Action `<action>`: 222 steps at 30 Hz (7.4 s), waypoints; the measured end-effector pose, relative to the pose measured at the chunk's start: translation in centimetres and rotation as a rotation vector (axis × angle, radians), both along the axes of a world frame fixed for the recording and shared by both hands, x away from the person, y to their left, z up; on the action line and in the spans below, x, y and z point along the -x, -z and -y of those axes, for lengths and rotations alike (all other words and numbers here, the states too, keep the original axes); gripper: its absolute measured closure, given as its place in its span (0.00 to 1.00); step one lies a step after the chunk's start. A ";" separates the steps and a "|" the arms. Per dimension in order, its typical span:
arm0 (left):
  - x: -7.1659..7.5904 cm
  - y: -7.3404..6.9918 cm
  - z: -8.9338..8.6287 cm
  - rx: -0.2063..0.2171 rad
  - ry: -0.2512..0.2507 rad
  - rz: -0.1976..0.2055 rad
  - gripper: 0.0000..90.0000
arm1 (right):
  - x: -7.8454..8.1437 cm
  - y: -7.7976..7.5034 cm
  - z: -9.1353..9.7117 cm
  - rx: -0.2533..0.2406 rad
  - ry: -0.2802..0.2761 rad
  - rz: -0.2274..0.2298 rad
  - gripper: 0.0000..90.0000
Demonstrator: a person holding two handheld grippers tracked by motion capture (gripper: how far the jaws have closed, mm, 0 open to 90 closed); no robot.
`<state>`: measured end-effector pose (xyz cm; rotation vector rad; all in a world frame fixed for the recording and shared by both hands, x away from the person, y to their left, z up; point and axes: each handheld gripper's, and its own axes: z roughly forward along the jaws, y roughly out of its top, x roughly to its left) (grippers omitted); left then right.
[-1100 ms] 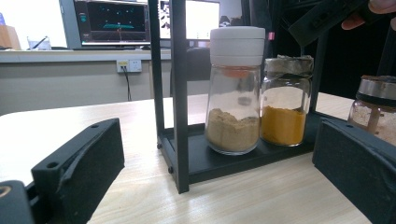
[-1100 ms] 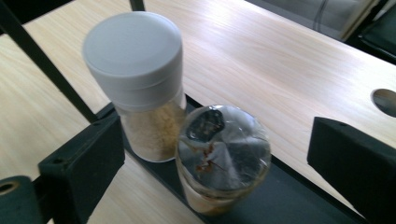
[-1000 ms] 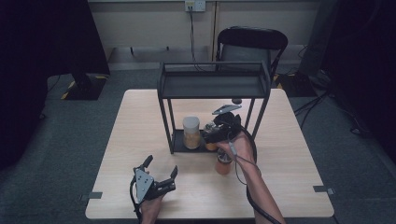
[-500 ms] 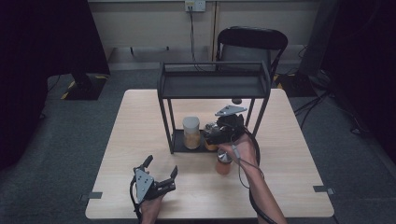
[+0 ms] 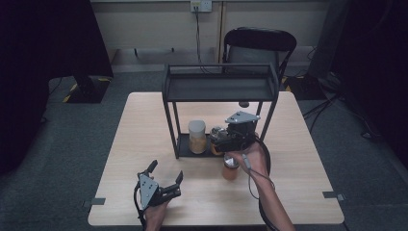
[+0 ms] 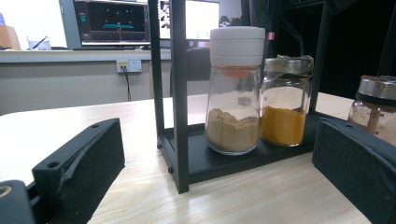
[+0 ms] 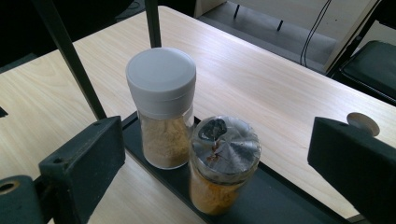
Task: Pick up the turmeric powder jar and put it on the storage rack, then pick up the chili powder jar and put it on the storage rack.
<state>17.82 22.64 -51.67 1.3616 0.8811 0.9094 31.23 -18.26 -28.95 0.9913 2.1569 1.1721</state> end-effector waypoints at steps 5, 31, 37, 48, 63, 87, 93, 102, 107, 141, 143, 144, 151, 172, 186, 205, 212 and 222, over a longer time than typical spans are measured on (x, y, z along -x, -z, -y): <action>0.0 0.0 0.0 -0.002 0.000 0.000 0.02 | 1.0 0.4 0.3 -0.017 0.010 0.030 0.01; 0.0 0.0 0.0 0.000 -0.003 0.000 0.02 | 5.2 3.3 2.7 -0.175 0.092 0.124 0.00; 0.0 0.0 0.0 -0.001 -0.004 0.000 0.02 | 6.1 4.0 3.3 -0.205 0.111 0.150 0.00; 0.0 0.0 0.1 0.000 -0.004 0.000 0.02 | 7.7 5.5 3.8 -0.254 0.148 0.202 0.00; 0.0 0.0 0.1 0.000 -0.004 0.000 0.02 | 9.8 7.2 4.5 -0.264 0.160 0.244 0.00; 0.0 0.0 0.1 -0.001 -0.003 -0.001 0.02 | 12.8 11.5 6.3 -0.305 0.158 0.276 0.00; 0.0 0.0 0.1 -0.001 -0.004 -0.001 0.02 | 13.1 12.7 6.5 -0.333 0.177 0.257 0.00; 0.0 0.0 0.0 -0.002 -0.003 -0.001 0.02 | 14.3 14.6 6.1 -0.357 0.229 0.304 0.00; 0.0 0.0 0.0 0.000 -0.002 0.000 0.02 | 14.6 15.4 5.8 -0.341 0.261 0.320 0.00; 0.0 0.0 0.0 0.000 -0.002 0.000 0.02 | 15.4 21.2 4.0 -0.280 0.401 0.395 0.00; 0.0 0.0 0.0 0.000 -0.003 -0.001 0.02 | 15.4 21.2 4.0 -0.280 0.401 0.396 0.00; 0.0 0.0 0.0 0.000 -0.002 -0.001 0.02 | 15.4 21.3 4.0 -0.284 0.404 0.397 0.00; 0.1 0.0 0.1 0.000 -0.004 0.000 0.02 | 15.6 21.6 4.1 -0.298 0.408 0.408 0.00; 0.0 0.0 0.1 0.001 -0.003 -0.001 0.02 | 16.2 20.2 5.0 -0.350 0.388 0.385 0.00; 0.0 0.0 0.1 0.001 -0.004 -0.001 0.02 | 16.6 18.4 5.1 -0.376 0.358 0.390 0.00; 0.0 0.0 0.1 0.000 -0.003 0.000 0.02 | 15.2 17.1 3.9 -0.354 0.265 0.419 0.00; 0.0 0.0 0.0 0.000 -0.003 0.000 0.02 | 14.3 16.8 3.5 -0.341 0.245 0.420 0.01; 0.0 0.0 0.0 0.000 -0.003 0.000 0.02 | 13.5 16.3 2.9 -0.321 0.226 0.413 0.01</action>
